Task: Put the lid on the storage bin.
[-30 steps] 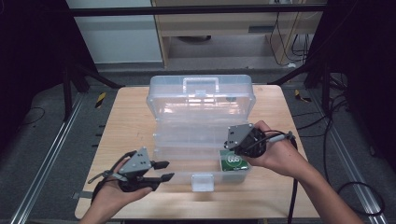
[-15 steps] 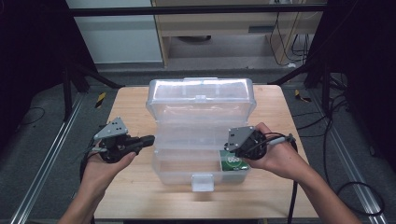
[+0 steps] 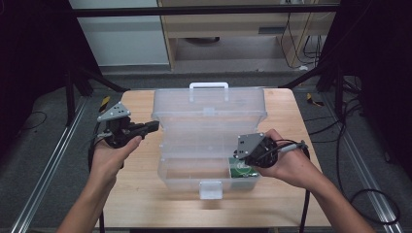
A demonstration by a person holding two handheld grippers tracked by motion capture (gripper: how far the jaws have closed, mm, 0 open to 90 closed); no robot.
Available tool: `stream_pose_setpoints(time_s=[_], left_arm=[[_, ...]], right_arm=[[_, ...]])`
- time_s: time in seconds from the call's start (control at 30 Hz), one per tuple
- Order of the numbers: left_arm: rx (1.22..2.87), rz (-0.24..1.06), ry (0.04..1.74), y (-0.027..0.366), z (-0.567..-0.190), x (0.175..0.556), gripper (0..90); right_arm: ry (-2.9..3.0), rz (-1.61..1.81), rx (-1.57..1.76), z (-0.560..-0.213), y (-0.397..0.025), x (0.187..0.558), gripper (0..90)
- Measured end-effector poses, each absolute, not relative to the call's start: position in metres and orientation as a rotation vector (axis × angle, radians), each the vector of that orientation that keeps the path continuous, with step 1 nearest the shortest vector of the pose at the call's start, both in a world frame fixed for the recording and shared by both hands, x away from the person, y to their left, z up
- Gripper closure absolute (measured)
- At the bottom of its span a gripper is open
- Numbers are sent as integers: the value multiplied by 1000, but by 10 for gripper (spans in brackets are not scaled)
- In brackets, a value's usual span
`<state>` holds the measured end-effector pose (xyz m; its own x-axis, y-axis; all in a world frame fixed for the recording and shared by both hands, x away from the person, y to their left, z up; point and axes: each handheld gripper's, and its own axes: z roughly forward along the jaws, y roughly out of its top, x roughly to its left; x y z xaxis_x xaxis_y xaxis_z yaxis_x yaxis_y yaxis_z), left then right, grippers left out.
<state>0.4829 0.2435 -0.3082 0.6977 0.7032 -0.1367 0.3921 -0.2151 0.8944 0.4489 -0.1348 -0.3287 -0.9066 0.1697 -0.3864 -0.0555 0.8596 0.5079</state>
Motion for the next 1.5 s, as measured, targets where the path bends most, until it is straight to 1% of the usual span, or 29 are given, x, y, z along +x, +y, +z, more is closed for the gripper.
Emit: stream_pose_setpoints(time_s=[0.6, 0.63, 0.73, 0.9, 1.03, 1.1, 1.3, 1.5], left_arm=[[1829, 338, 873, 251, -312, 478, 892], [1833, 336, 870, 251, -312, 478, 892], [1840, 337, 867, 250, -313, 477, 892], [1849, 329, 867, 250, -316, 474, 895], [1874, 313, 870, 249, -321, 472, 897], [1880, 308, 870, 249, -323, 471, 897], [1915, 300, 872, 248, -326, 466, 897], [1942, 298, 867, 249, -329, 460, 897]], right_arm=[[2620, 755, 102, -334, -136, 445, 848], [2622, 759, 107, -334, -137, 446, 827], [2636, 801, 154, -335, -139, 443, 720], [2596, 854, 206, -337, -145, 435, 703], [2584, 899, 252, -334, -152, 429, 719], [2580, 911, 270, -333, -156, 426, 761], [2551, 944, 324, -328, -173, 419, 813], [2518, 931, 383, -330, -195, 414, 829]])
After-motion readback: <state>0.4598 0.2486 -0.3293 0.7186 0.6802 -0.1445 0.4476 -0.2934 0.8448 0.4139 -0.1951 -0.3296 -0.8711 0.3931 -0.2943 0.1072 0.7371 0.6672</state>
